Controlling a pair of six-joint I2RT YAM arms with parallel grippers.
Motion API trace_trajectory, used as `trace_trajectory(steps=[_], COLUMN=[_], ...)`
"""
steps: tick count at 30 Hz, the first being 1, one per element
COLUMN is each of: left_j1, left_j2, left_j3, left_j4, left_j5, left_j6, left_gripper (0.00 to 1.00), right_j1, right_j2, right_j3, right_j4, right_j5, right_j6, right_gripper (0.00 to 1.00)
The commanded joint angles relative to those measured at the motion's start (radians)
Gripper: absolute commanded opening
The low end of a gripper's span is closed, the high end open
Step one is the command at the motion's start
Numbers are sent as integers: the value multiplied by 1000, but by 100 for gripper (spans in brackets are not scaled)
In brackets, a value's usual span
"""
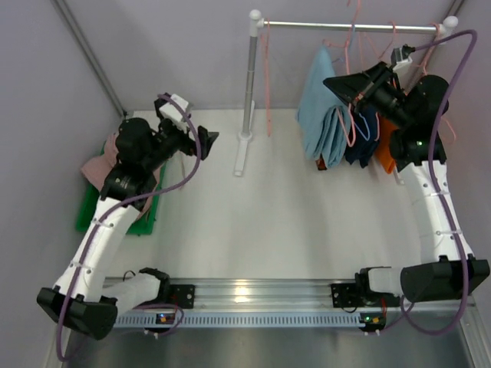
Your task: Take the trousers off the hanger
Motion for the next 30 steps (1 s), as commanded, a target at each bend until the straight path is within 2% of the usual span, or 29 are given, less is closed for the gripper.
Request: trace_trajectory(steps=[1,3,4,6,7,8,10,12,16,25,30], left_j1=[-175,-267,-365,-467,-570,-620,-732,-804,-848,-851,-851], left_j2=[11,39,50,82,92,117,151,201,270,478,534], left_j3=[47,64,68,71,65,55,68,91,91,176,189], left_j4=[175,217,250,312,344,406,427,427,540,824,895], left_j5=[-168,-290,-340,-506,-560,-616,-735,-771,-785,-805,-788], left_j6=[52,56,70,100,120,145,127,105,73,47,36], left_gripper=[99,99,99,99,99,99,99,99,99,99,99], right_j1=[0,11,13,25,28,31,45,54,57,57,57], right_j2=[-116,-151,-160,-186,-194,-203,-222,-243,-279,-308,-308], right_j3=[-18,-48,-52,-58,-60,-62,-66,-80,-112,-143,-164], right_j4=[263,248,243,225,218,211,183,169,166,175,205], right_j5=[7,21,33,50,57,60,75,87,103,118,116], right_j6=[-23,-27,-30,-40,-41,-43,-53,-58,-50,-27,2], right_gripper=[0,0,0,0,0,0,0,0,0,0,0])
